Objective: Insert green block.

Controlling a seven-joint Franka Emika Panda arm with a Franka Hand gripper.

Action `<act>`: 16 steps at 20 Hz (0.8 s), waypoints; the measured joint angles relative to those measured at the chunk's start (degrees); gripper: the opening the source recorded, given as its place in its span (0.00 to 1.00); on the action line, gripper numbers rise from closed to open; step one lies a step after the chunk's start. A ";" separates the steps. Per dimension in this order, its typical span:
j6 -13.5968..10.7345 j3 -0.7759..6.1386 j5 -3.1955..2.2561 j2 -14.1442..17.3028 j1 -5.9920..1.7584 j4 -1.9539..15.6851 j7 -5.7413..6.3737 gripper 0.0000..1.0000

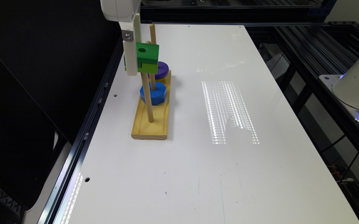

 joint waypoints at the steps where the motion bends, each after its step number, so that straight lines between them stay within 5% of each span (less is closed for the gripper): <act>1: -0.03 0.04 0.00 0.00 0.02 -0.03 0.00 0.00; 16: -0.68 0.15 0.00 -0.01 0.04 -0.08 0.00 0.00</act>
